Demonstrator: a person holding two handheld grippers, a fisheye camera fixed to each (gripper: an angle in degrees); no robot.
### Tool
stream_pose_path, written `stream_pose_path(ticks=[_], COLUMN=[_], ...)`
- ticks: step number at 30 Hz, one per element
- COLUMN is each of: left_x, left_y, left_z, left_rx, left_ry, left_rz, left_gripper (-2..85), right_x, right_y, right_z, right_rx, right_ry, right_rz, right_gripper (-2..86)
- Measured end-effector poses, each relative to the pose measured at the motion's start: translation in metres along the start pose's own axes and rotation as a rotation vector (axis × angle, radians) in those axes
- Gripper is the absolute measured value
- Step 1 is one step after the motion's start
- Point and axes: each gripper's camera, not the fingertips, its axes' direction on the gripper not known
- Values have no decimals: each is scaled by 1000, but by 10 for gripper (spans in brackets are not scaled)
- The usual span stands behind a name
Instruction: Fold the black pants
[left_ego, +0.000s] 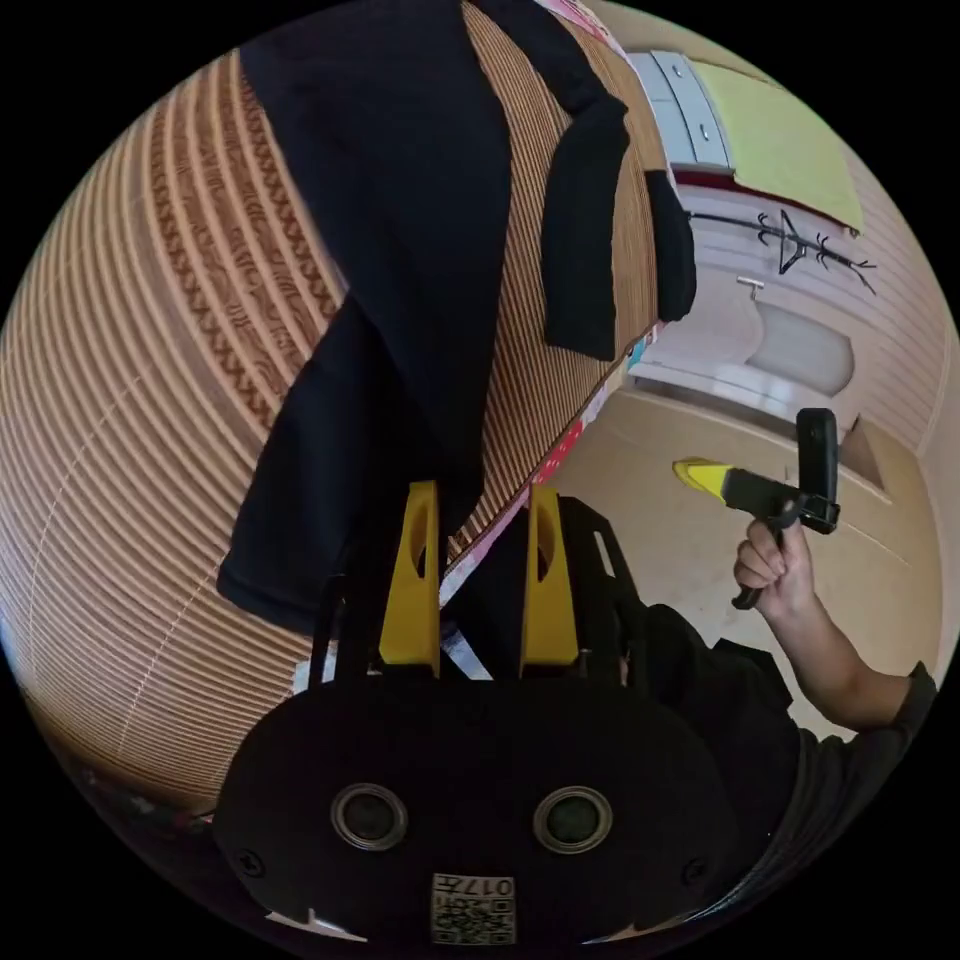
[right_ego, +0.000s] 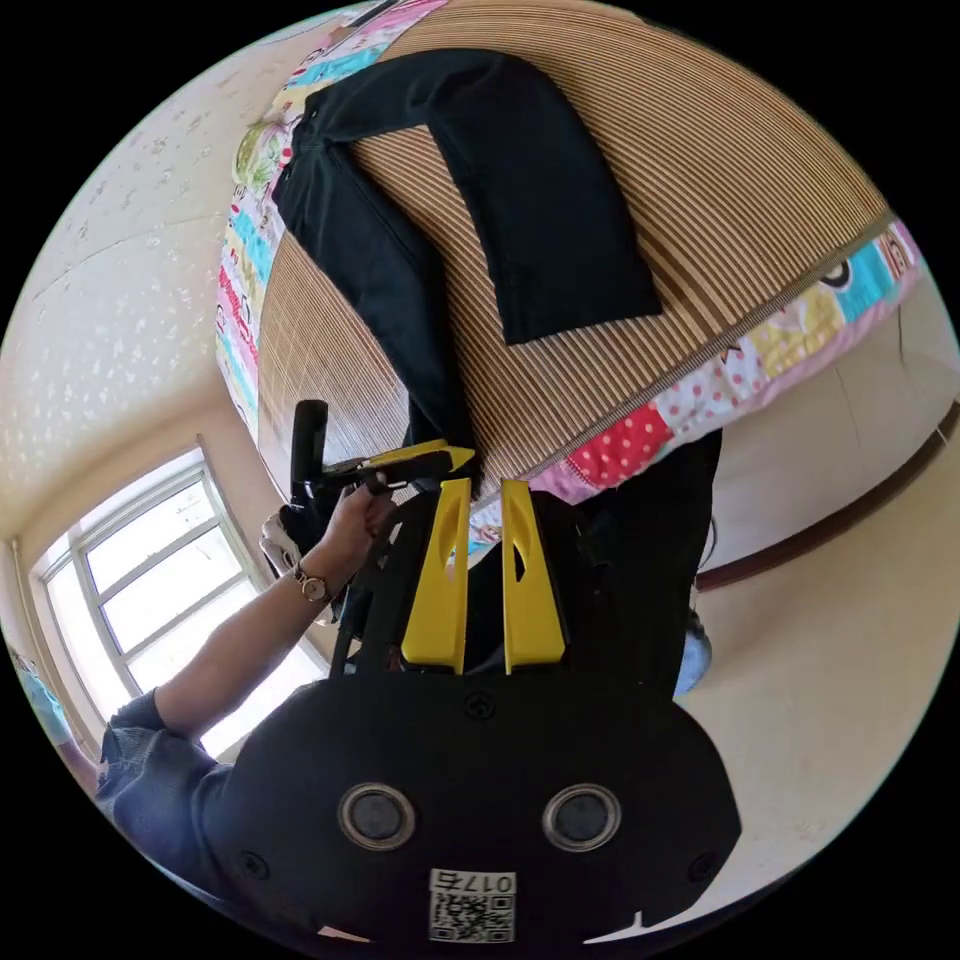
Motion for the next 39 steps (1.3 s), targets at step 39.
stream_pose_path(ticks=[39], left_x=[-72], left_y=[399], left_z=[76], left_rx=[322], left_ry=[481], left_rz=[-404], left_gripper=[-10], right_x=[36], right_y=[-270], right_z=[-91], right_rx=[-495], right_ry=[-601], right_rz=[-66], right_gripper=[40])
